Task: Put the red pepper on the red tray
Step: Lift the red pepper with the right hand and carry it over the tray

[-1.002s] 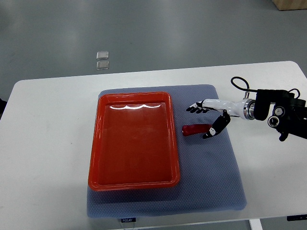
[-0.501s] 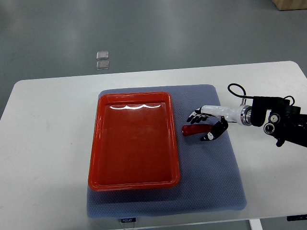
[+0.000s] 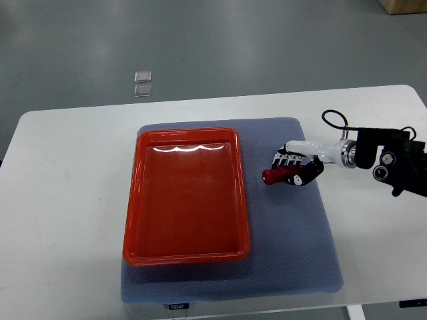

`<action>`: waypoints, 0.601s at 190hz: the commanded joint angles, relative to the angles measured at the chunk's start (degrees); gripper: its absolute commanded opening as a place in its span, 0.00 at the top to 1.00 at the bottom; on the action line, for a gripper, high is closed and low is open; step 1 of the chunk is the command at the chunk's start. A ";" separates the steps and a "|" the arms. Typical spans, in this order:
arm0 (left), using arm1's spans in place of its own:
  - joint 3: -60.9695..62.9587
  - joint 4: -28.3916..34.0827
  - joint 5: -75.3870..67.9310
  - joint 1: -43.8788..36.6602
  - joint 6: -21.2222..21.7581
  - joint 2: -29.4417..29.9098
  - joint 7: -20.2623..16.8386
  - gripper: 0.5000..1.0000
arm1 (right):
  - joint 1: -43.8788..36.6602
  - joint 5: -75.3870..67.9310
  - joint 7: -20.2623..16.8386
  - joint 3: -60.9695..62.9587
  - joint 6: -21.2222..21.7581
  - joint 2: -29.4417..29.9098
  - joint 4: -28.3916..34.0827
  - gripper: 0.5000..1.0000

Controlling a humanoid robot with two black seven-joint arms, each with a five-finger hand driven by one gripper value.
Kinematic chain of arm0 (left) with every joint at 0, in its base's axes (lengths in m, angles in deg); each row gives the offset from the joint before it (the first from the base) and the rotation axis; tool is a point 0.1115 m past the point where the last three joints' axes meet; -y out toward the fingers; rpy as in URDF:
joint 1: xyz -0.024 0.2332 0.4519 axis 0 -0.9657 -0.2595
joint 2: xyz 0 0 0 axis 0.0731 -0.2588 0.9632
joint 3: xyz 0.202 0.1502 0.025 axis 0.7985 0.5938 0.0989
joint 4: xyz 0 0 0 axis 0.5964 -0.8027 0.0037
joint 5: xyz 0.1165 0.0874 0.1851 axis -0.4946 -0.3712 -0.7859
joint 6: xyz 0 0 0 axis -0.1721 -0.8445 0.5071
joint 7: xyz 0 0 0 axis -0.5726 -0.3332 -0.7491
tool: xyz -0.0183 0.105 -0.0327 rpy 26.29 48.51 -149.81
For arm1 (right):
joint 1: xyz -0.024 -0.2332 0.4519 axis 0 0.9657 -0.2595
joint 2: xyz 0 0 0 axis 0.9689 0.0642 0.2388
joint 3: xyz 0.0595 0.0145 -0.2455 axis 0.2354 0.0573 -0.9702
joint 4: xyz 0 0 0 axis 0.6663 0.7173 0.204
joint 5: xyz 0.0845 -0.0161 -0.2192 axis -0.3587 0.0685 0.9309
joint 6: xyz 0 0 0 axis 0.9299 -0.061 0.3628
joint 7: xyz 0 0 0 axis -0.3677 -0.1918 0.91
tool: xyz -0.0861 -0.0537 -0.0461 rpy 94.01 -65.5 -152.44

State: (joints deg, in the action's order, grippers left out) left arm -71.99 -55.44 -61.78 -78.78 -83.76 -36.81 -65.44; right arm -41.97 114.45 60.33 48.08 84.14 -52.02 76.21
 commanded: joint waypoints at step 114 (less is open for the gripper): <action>0.01 -0.18 0.00 0.00 -0.05 0.00 -0.02 0.00 | -17.71 -5.30 0.12 -7.07 2.18 9.09 -2.22 1.00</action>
State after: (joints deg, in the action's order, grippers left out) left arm -71.97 -55.59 -61.78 -78.77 -83.79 -36.81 -65.44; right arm -58.62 109.64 60.45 42.25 86.61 -46.48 75.73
